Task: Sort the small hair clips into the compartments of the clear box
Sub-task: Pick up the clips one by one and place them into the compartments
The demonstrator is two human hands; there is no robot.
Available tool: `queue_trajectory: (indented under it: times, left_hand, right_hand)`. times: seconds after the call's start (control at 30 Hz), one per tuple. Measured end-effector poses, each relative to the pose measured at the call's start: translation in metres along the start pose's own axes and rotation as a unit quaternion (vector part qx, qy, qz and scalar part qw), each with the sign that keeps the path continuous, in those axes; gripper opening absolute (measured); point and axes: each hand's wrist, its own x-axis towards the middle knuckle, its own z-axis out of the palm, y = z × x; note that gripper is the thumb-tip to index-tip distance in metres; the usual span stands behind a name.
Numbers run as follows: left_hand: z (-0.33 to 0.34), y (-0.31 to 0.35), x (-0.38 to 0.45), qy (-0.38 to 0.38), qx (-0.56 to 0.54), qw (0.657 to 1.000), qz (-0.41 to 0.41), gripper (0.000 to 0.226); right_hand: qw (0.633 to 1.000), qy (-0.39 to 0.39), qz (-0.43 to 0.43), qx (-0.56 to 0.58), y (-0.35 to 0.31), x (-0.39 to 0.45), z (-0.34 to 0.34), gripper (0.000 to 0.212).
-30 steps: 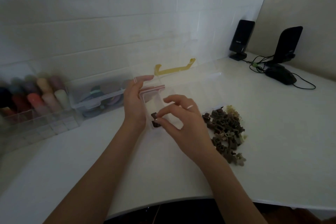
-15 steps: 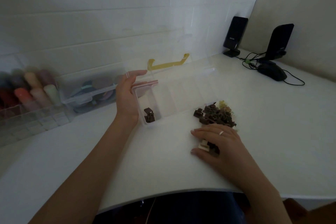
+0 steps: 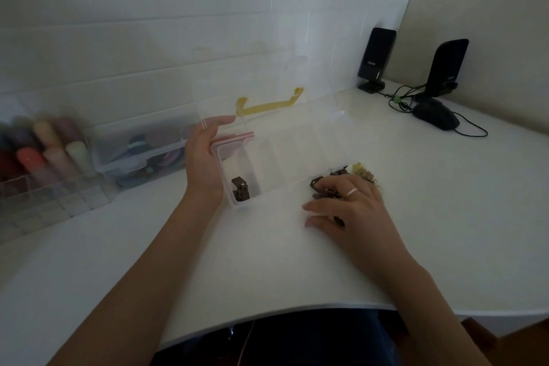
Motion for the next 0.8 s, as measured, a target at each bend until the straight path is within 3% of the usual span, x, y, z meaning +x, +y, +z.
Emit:
queue_trajectory:
  times: [0.23, 0.33, 0.5, 0.63, 0.8]
  left_hand:
    - [0.001, 0.004, -0.003, 0.003, 0.022, 1.0, 0.021, 0.022]
    - [0.003, 0.009, -0.006, -0.007, 0.043, 0.998, 0.036, 0.026]
    - [-0.003, 0.006, -0.002, -0.005, 0.021, 1.0, 0.01, 0.028]
    - [-0.013, 0.003, 0.009, 0.025, -0.002, 0.999, -0.024, 0.026]
    - [-0.01, 0.002, 0.008, 0.031, -0.005, 1.0, -0.001, 0.024]
  right_hand:
    - [0.981, 0.129, -0.041, 0.14, -0.044, 0.042, -0.01, 0.022]
    - [0.98, 0.111, -0.051, 0.156, -0.065, 0.071, 0.006, 0.022]
    - [0.987, 0.09, -0.116, 0.059, -0.062, 0.08, 0.04, 0.017]
    - [0.982, 0.165, -0.043, 0.079, -0.042, 0.065, 0.016, 0.015]
    - [0.966, 0.212, 0.146, 0.01, -0.018, 0.046, -0.001, 0.018]
